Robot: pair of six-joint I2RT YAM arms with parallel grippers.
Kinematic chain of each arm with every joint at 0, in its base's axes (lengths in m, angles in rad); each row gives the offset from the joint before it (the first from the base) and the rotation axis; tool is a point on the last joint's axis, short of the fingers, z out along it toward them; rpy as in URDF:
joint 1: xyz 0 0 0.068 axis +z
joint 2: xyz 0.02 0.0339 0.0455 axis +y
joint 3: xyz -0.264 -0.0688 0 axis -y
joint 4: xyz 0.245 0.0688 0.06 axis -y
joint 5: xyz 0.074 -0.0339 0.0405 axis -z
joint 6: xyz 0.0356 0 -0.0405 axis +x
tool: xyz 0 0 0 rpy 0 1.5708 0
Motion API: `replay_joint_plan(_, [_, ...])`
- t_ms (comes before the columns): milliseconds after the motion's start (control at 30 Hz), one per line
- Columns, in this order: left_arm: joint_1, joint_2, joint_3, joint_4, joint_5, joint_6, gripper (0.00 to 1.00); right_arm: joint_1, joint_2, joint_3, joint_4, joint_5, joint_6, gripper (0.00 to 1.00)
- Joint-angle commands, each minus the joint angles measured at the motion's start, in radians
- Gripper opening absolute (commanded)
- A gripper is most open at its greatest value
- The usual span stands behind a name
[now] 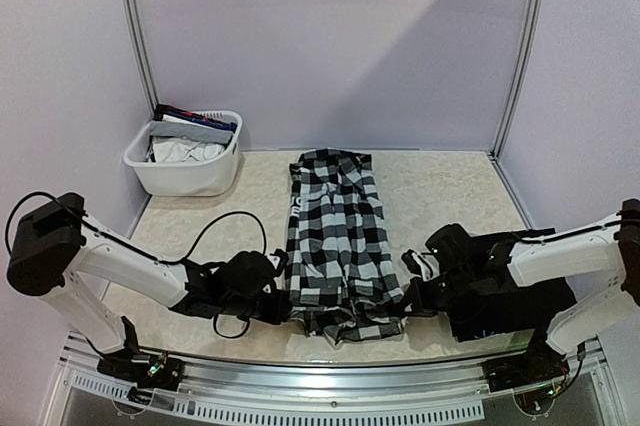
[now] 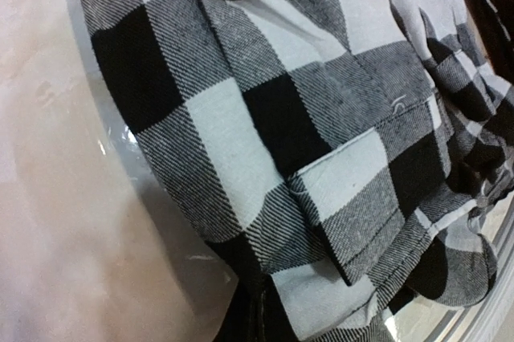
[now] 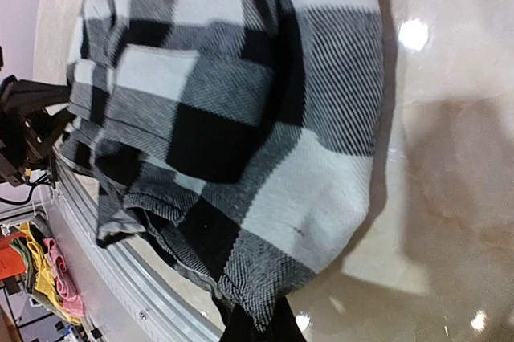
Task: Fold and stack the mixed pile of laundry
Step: Pick up the rectangle-folded shirt from the corner of the board, then fold the rectangle-folded shirt at the center of the board.
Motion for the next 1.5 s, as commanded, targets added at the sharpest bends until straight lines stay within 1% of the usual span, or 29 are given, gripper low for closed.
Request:
replay_joint_plan(0, [-0.034, -0.043, 0.033, -0.116, -0.034, 0.015, 0.0, 0.011, -0.081, 0.046, -0.113, 0.078, -0.02, 0.0])
replay_joint_plan(167, [-0.042, -0.079, 0.046, -0.127, -0.055, 0.021, 0.0, 0.018, -0.131, 0.073, -0.173, 0.146, -0.015, 0.0])
replay_joint_plan(200, [-0.042, -0.088, 0.05, -0.168, -0.066, 0.024, 0.0, 0.018, -0.145, 0.076, -0.179, 0.163, -0.012, 0.0])
replay_joint_plan(333, [-0.042, -0.103, 0.057, -0.181, -0.107, 0.034, 0.0, 0.018, -0.164, 0.102, -0.193, 0.232, -0.008, 0.0])
replay_joint_plan(767, [-0.039, -0.102, 0.115, -0.193, -0.214, 0.084, 0.0, 0.031, -0.105, 0.179, -0.189, 0.302, -0.017, 0.0])
replay_joint_plan(900, [-0.038, -0.097, 0.137, -0.205, -0.231, 0.102, 0.0, 0.033, -0.107, 0.197, -0.206, 0.35, -0.023, 0.0])
replay_joint_plan(1033, [-0.031, -0.098, 0.157, -0.223, -0.242, 0.129, 0.0, 0.033, -0.108, 0.21, -0.203, 0.365, -0.027, 0.0])
replay_joint_plan(1133, [-0.026, -0.1, 0.171, -0.233, -0.251, 0.142, 0.0, 0.033, -0.105, 0.223, -0.208, 0.411, -0.037, 0.0])
replay_joint_plan(1467, [-0.003, -0.095, 0.214, -0.255, -0.272, 0.183, 0.0, 0.033, -0.075, 0.282, -0.227, 0.469, -0.068, 0.0])
